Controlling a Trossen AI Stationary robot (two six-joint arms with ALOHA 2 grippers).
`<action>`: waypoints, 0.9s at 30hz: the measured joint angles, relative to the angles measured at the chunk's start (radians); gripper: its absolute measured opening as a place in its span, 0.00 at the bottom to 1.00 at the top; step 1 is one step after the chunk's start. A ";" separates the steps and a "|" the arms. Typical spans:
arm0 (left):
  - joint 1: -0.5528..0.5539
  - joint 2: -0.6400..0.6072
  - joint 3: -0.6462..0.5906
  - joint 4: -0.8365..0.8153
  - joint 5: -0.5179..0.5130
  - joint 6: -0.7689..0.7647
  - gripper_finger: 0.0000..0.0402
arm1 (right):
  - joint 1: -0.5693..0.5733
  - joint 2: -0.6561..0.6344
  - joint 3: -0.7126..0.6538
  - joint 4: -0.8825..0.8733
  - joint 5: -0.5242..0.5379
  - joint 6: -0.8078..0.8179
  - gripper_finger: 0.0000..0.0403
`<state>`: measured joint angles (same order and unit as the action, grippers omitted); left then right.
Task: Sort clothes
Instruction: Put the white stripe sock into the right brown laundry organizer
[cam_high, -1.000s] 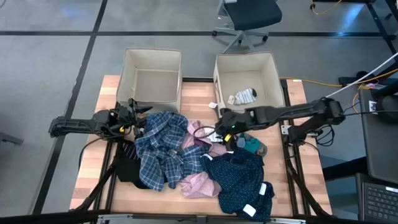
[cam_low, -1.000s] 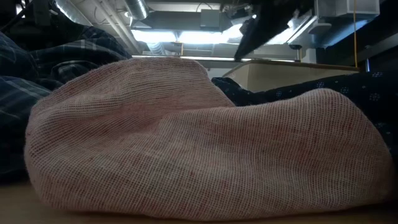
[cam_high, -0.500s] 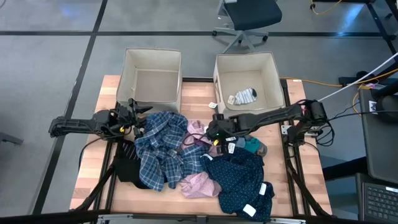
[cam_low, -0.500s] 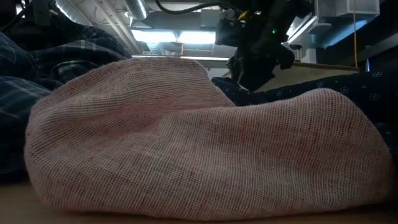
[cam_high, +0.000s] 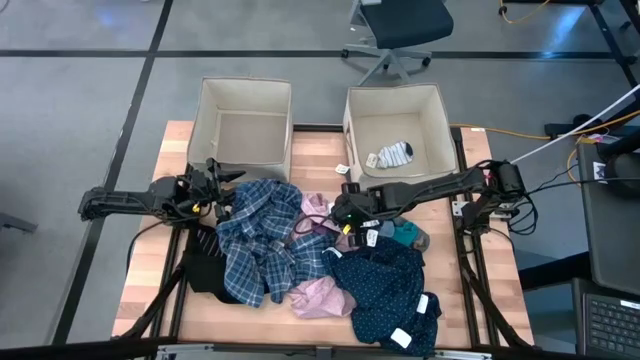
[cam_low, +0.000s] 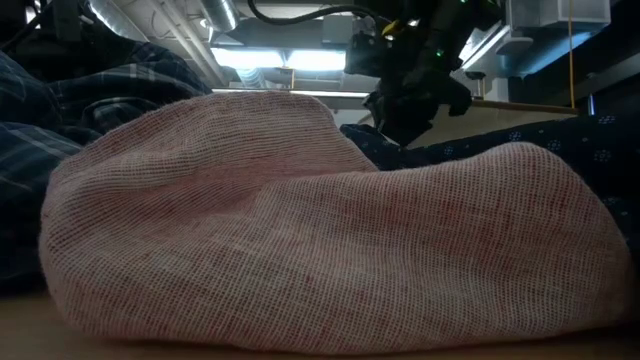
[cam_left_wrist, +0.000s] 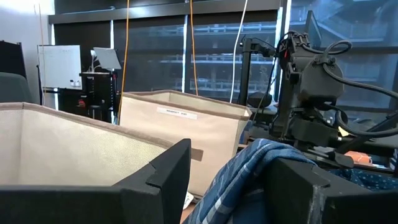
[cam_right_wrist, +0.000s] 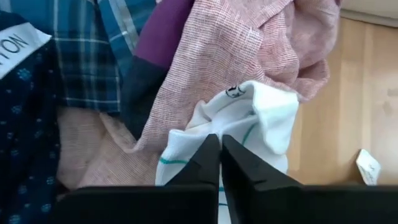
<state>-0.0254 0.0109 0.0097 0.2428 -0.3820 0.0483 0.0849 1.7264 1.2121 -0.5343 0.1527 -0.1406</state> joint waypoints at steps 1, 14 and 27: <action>0.000 0.000 0.000 0.000 0.000 0.000 0.43 | 0.000 0.000 0.000 -0.002 0.004 -0.001 0.04; 0.000 0.000 0.000 0.001 0.000 0.000 0.43 | 0.001 -0.157 0.000 -0.044 0.091 -0.004 0.03; 0.000 0.000 0.000 0.001 0.000 0.000 0.43 | 0.000 -0.481 0.000 0.029 0.504 -0.154 0.03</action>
<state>-0.0254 0.0109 0.0097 0.2440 -0.3820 0.0479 0.0849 1.2450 1.2121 -0.5053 0.6569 -0.2949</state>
